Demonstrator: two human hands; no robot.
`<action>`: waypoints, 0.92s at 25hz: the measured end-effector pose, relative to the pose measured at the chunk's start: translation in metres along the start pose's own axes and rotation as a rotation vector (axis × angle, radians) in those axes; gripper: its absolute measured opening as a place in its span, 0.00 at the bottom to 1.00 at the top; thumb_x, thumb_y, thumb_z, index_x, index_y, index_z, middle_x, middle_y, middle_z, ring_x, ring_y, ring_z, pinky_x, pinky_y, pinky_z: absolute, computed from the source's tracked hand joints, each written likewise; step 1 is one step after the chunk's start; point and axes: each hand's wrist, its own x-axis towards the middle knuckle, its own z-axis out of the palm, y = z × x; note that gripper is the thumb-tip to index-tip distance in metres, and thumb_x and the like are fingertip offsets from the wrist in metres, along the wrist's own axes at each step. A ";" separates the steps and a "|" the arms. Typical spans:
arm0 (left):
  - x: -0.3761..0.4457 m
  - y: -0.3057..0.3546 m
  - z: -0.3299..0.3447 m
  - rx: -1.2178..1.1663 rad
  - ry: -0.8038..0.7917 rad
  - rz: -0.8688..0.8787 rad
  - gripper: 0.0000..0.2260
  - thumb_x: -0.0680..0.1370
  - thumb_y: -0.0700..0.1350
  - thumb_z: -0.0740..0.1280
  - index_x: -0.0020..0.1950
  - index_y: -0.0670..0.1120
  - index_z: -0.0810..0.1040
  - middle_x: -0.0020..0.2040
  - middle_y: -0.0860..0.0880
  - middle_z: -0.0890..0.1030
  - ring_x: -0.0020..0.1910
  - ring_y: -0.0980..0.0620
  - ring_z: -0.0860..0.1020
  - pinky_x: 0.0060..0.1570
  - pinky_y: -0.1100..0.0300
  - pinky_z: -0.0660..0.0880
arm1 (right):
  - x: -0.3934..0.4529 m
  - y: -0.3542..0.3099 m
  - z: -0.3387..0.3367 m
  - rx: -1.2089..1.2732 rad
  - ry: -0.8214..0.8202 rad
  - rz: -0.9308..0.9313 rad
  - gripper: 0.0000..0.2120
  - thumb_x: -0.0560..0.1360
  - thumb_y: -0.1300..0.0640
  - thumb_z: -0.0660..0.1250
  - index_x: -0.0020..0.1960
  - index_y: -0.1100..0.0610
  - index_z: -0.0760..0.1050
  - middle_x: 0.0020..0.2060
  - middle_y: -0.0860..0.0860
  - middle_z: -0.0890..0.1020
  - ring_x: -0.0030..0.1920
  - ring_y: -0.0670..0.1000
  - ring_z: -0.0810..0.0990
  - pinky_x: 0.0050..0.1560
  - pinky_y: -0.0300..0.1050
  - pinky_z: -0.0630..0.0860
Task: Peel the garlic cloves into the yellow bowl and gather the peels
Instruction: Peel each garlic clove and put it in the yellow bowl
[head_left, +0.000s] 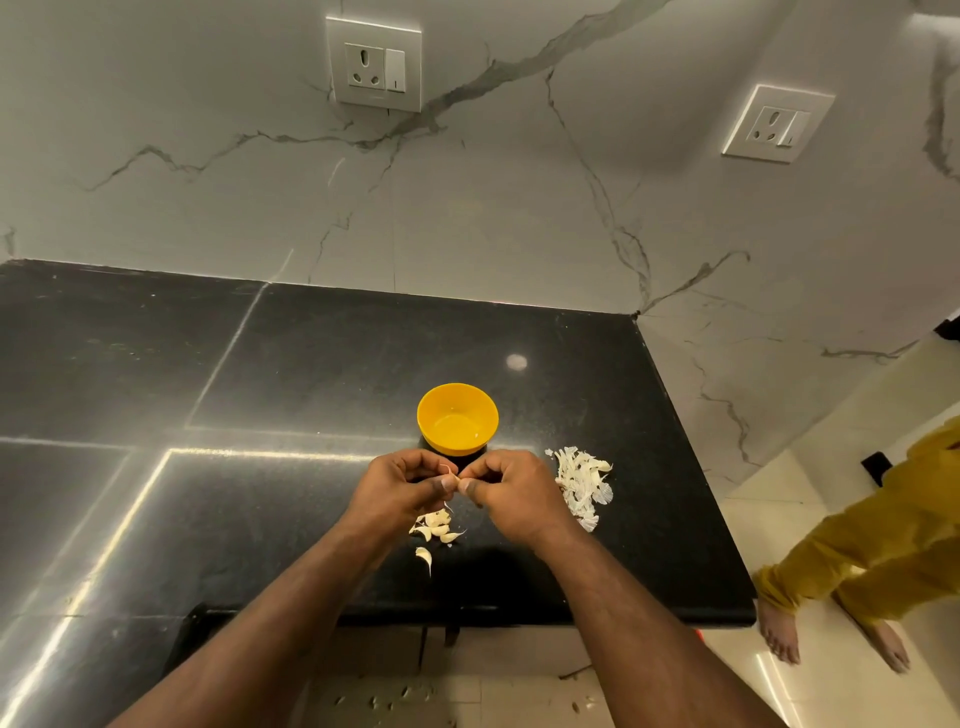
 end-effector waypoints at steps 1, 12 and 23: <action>0.001 0.000 -0.001 0.015 0.001 0.018 0.04 0.76 0.32 0.71 0.47 0.40 0.83 0.40 0.44 0.85 0.40 0.50 0.82 0.44 0.58 0.80 | 0.001 -0.001 0.001 0.056 -0.002 0.043 0.02 0.74 0.55 0.74 0.42 0.51 0.84 0.36 0.47 0.84 0.40 0.50 0.83 0.44 0.49 0.80; 0.000 -0.002 -0.001 0.020 -0.037 0.062 0.05 0.77 0.32 0.70 0.48 0.39 0.83 0.40 0.46 0.84 0.41 0.52 0.81 0.43 0.60 0.79 | 0.001 -0.009 -0.004 0.579 -0.147 0.446 0.05 0.74 0.65 0.69 0.43 0.59 0.83 0.34 0.54 0.84 0.32 0.48 0.81 0.36 0.41 0.74; 0.001 -0.001 -0.001 -0.149 0.003 -0.072 0.04 0.78 0.36 0.69 0.52 0.39 0.82 0.48 0.43 0.85 0.45 0.48 0.84 0.45 0.57 0.79 | 0.008 0.004 -0.011 0.350 0.035 0.303 0.04 0.75 0.61 0.70 0.43 0.58 0.83 0.36 0.53 0.83 0.34 0.48 0.79 0.36 0.43 0.75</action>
